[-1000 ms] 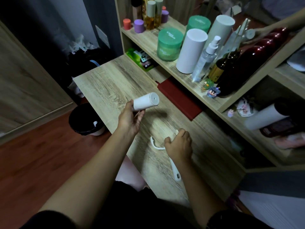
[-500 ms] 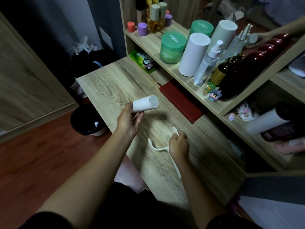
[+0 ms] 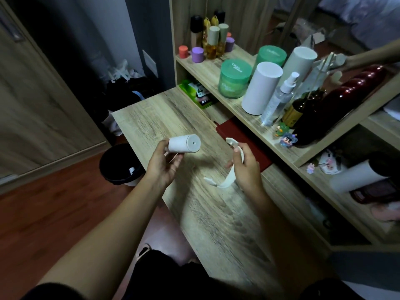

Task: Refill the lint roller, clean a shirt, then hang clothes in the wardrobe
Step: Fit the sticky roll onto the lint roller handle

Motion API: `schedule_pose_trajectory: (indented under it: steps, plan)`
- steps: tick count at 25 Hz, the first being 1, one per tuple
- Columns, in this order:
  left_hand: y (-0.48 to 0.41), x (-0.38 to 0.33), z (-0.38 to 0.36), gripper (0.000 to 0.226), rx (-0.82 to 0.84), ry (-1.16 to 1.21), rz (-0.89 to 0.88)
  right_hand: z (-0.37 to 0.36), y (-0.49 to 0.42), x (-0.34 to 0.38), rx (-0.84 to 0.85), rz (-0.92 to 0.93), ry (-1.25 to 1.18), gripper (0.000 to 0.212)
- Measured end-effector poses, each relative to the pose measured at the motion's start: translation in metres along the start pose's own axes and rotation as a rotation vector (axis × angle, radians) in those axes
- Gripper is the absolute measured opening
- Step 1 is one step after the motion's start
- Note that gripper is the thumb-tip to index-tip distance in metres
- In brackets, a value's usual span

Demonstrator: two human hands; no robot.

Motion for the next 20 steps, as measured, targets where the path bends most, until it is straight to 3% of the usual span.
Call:
schedule_pose_trajectory:
  steps: [5, 13, 16, 20]
  plan:
    - [0.002, 0.010, 0.001, 0.009, 0.014, 0.056, 0.049, -0.010, 0.013, 0.006, 0.097, -0.079, 0.051, 0.025]
    - [0.000, 0.013, 0.012, 0.029, -0.009, 0.004, 0.096, -0.016, 0.007, 0.013, 0.133, 0.029, 0.047, 0.020]
    - [0.001, 0.013, 0.011, 0.021, -0.022, -0.027, 0.106, -0.022, 0.008, 0.013, 0.150, 0.051, 0.068, 0.013]
    - [0.000, 0.019, 0.007, 0.018, -0.016, -0.066, 0.116, -0.021, 0.002, 0.023, 0.208, 0.100, 0.116, 0.023]
Point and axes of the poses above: each hand's wrist, its own y-axis away from the middle knuckle, its own z-axis out of the back of the hand, x = y × z, the point moved 3 cm from there along -y, towards the middle knuckle, and after that the axes turned 3 degrees about -x, right-handed, at the moved point
